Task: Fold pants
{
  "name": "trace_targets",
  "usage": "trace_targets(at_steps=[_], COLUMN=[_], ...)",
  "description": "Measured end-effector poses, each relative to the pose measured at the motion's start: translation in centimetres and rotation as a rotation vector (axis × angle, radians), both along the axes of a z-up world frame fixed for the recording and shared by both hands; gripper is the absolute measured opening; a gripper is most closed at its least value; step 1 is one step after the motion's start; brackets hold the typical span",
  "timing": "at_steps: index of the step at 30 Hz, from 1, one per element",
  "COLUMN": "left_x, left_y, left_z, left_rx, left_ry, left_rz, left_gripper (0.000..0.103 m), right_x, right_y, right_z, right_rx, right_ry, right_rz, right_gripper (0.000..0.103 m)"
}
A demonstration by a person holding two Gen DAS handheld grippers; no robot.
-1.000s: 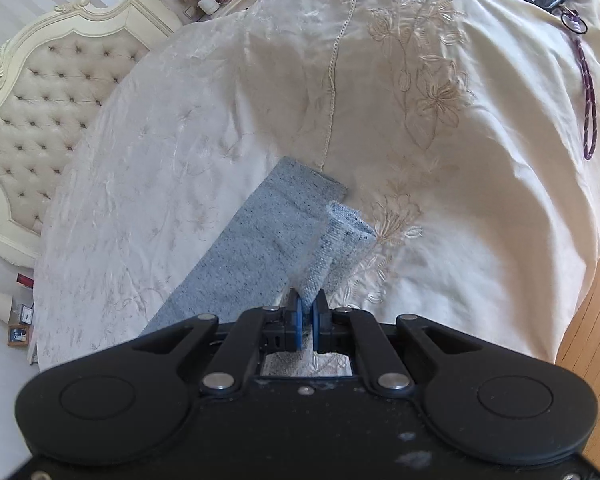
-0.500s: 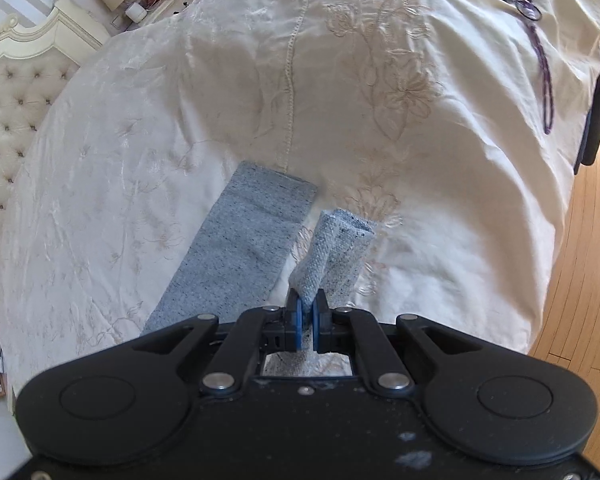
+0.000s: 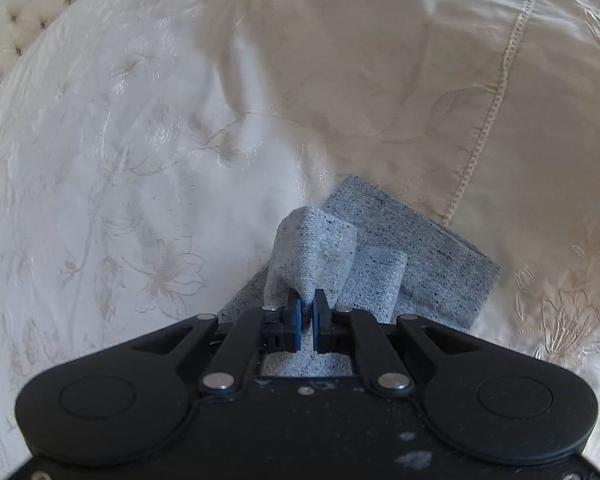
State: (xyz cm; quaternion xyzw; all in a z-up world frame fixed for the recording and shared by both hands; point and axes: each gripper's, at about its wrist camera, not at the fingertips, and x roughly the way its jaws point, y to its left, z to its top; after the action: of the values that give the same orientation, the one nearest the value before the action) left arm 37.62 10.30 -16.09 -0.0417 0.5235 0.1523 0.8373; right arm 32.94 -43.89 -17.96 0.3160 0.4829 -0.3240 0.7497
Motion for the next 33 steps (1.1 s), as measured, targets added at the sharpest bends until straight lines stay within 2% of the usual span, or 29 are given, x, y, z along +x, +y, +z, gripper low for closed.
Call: trace_targets(at_steps=[2, 4, 6, 8, 11, 16, 19, 21, 26, 30, 33], left_x=[0.9, 1.5, 2.0, 2.4, 3.1, 2.9, 1.9, 1.1, 0.7, 1.1, 0.4], left_y=[0.2, 0.6, 0.8, 0.8, 1.1, 1.9, 1.6, 1.3, 0.8, 0.0, 0.4], left_z=[-1.1, -2.0, -2.7, -3.1, -3.5, -3.1, -1.4, 0.0, 2.3, 3.6, 4.5], left_rx=[-0.014, -0.039, -0.052, -0.052, -0.065, -0.111, -0.068, -0.012, 0.104, 0.252, 0.281], left_ry=[0.025, 0.047, 0.063, 0.072, 0.075, 0.062, 0.045, 0.015, -0.017, -0.011, -0.023], left_rz=[0.02, 0.044, 0.055, 0.053, 0.074, 0.165, 0.161, 0.143, 0.151, 0.219, 0.293], left_gripper=[0.014, 0.016, 0.018, 0.019, 0.02, 0.026, 0.036, 0.049, 0.051, 0.051, 0.051], right_x=[0.9, 1.5, 1.4, 0.1, -2.4, -6.7, -8.2, -8.7, -7.4, -4.7, -2.7], right_y=[-0.2, -0.3, -0.2, -0.4, -0.5, 0.1, 0.0, -0.5, -1.8, -3.2, -4.5], right_z=[-0.9, -0.9, 0.4, 1.9, 3.9, 4.7, 3.3, 1.7, -0.7, -1.4, -2.0], right_rx=[0.014, 0.019, -0.015, -0.018, -0.012, -0.028, -0.03, -0.008, 0.048, 0.101, 0.152], right_ry=[-0.011, -0.029, -0.065, -0.122, -0.175, -0.149, -0.109, -0.084, -0.09, -0.103, -0.103], right_rz=[0.05, 0.105, 0.125, 0.107, 0.081, 0.075, 0.08, 0.082, 0.117, 0.143, 0.158], right_gripper=[0.017, 0.02, 0.023, 0.03, 0.031, 0.031, 0.031, 0.033, 0.033, 0.033, 0.033])
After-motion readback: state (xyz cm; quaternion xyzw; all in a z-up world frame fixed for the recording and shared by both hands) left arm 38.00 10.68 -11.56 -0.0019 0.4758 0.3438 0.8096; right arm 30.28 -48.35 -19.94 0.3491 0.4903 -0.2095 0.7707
